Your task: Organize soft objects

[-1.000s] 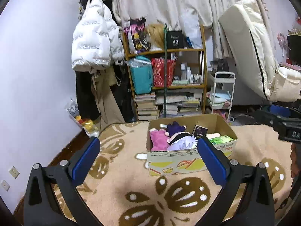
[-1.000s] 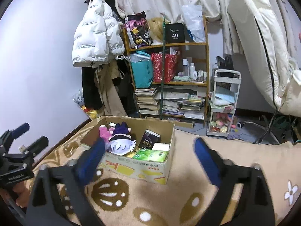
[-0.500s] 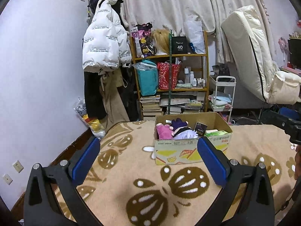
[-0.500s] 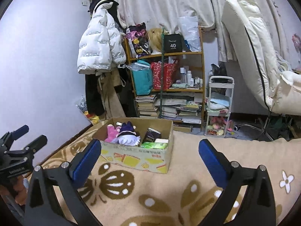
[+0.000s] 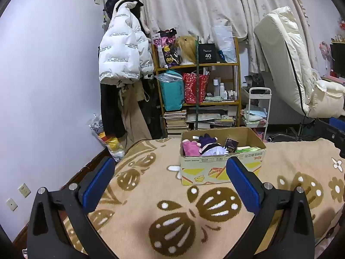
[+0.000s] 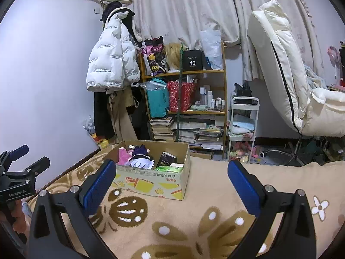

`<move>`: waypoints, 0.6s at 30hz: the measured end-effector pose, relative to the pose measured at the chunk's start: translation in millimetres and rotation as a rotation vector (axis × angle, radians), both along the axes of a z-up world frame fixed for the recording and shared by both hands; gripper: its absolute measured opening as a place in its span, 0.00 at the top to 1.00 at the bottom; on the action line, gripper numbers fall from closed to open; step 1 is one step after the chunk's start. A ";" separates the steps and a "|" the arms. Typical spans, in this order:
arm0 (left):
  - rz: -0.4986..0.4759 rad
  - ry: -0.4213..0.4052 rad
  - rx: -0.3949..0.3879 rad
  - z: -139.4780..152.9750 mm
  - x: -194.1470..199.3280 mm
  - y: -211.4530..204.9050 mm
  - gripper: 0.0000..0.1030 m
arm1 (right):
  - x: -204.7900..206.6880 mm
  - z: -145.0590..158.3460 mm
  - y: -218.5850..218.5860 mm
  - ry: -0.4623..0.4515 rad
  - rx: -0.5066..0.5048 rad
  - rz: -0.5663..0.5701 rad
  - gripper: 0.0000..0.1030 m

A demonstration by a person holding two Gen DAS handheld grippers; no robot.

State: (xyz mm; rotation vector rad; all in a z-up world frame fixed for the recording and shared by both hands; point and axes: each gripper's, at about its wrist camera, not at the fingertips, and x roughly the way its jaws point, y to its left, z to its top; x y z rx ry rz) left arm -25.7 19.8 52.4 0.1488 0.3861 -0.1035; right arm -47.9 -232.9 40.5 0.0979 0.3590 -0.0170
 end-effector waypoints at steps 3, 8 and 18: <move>0.009 0.011 -0.005 -2.7 0.9 2.1 0.01 | 1.0 -1.6 0.7 0.004 0.007 0.004 0.00; 0.010 0.048 -0.016 -8.9 10.4 4.8 0.01 | 6.9 -5.5 1.7 0.024 0.016 0.005 0.00; 0.012 0.123 -0.025 -20.8 29.4 4.2 0.01 | 17.2 -11.1 7.1 0.047 -0.013 0.003 0.00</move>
